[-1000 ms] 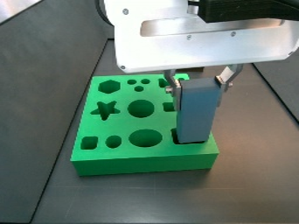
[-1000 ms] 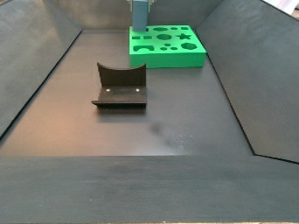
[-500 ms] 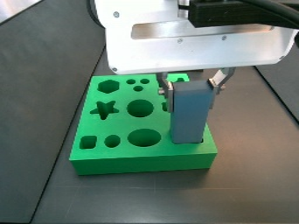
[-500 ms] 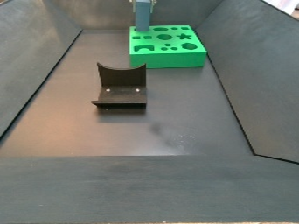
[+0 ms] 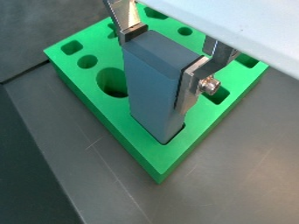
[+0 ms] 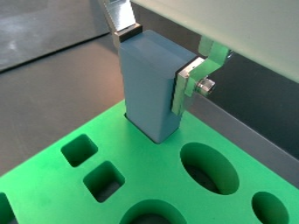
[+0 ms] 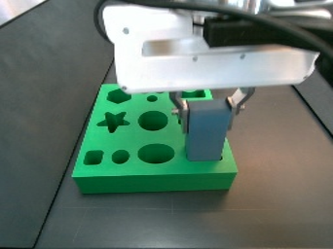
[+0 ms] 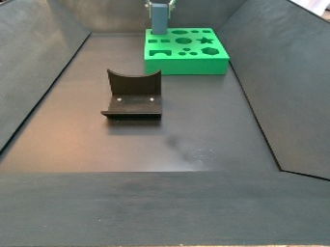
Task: Pick up the rectangle object. Move up. Place the rectangle object on the fixture. Regrasp the rectangle object. Move to above the board. Insert the rectangle object.
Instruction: Insert the rectangle object.
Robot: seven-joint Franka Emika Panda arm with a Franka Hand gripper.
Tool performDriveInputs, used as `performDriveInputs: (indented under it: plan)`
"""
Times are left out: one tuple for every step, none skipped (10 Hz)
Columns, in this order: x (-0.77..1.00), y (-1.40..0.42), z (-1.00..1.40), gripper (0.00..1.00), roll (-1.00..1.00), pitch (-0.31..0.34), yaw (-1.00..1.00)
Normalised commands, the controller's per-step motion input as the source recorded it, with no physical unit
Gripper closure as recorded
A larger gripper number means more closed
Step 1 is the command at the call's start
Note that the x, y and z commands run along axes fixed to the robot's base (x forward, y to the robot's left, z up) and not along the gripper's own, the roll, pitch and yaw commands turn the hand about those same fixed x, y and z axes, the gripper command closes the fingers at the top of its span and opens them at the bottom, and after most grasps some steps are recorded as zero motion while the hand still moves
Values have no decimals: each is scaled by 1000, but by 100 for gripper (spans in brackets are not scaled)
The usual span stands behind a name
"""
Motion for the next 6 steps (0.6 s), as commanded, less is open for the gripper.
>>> performDriveInputs:
  plan:
    - [0,-100,-663,100,129,-106,0]
    - [0,-80,-777,100,130,-124,0]
    - [34,-31,-906,100,91,-144,0]
    - [69,-11,-971,100,46,-134,14]
    - [54,-14,-986,100,29,-130,31]
    - [0,0,0,100,0,0,0]
